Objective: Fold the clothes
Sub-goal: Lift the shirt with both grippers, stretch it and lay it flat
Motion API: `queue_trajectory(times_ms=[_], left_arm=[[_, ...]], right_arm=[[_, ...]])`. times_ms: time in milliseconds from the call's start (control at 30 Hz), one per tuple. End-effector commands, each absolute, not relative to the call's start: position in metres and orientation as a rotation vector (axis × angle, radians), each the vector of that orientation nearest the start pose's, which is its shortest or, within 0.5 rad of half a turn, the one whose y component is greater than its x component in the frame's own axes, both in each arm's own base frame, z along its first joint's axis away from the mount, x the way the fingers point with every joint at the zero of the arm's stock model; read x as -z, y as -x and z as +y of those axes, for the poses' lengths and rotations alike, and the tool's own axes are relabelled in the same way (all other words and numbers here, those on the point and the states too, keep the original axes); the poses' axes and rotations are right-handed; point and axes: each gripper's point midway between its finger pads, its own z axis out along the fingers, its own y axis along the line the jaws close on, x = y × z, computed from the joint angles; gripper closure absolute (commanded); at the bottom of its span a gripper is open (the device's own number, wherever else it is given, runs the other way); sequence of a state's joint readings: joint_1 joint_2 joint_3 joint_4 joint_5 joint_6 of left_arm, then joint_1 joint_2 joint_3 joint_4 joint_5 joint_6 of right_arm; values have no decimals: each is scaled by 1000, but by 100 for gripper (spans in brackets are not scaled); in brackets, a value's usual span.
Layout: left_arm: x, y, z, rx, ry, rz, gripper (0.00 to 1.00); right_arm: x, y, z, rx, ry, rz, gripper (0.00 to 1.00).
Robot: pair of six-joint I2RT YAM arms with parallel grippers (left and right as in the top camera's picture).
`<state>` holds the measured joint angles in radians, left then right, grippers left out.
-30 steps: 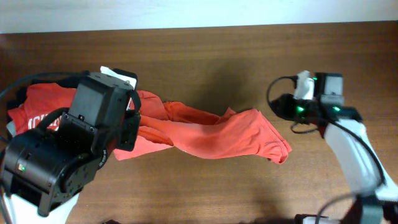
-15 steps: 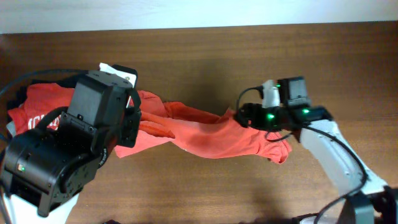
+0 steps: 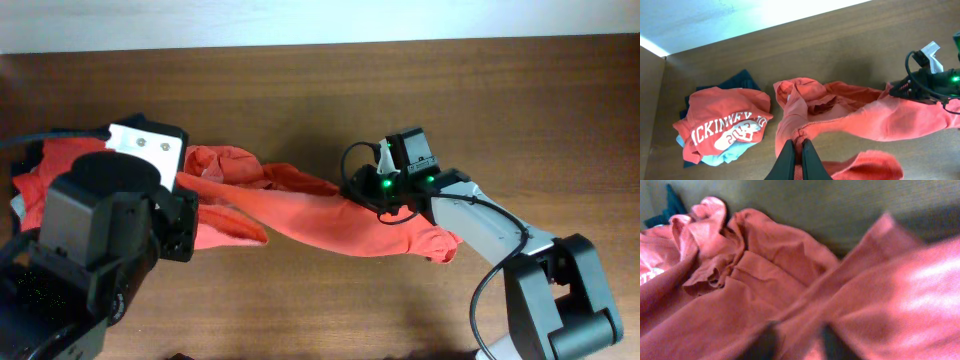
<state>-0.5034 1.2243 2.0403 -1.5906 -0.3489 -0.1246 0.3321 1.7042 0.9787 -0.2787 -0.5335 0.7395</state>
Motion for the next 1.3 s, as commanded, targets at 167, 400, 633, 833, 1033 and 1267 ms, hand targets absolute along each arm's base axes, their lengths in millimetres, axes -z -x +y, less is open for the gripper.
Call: queue_trajectory(times_ms=[167,400,633,833,1033,1267], left_arm=[[-432,-221,-41,-147,-227,2207,100],[-458,-236,-50,-103,-209,2087,100],[-509,-225,-49,-16,-185,1927,100],[-580,-182,-29,63,-143,1690,100],[-616,-153,-19,99,-159,1544,100],[-594,-178,-20,4,-145,1654,100]], right_arm=[[-169,-374,129,-912,-278,2436,96],[-262,-341,51,-520,-354,2184,96],[-336,-299,20,-371,-405,1974,96],[-404,-255,7,-303,-378,1853,96],[-444,-226,-1,-250,-367,1801,96],[-432,-216,-2,-237,-380,1876,96]])
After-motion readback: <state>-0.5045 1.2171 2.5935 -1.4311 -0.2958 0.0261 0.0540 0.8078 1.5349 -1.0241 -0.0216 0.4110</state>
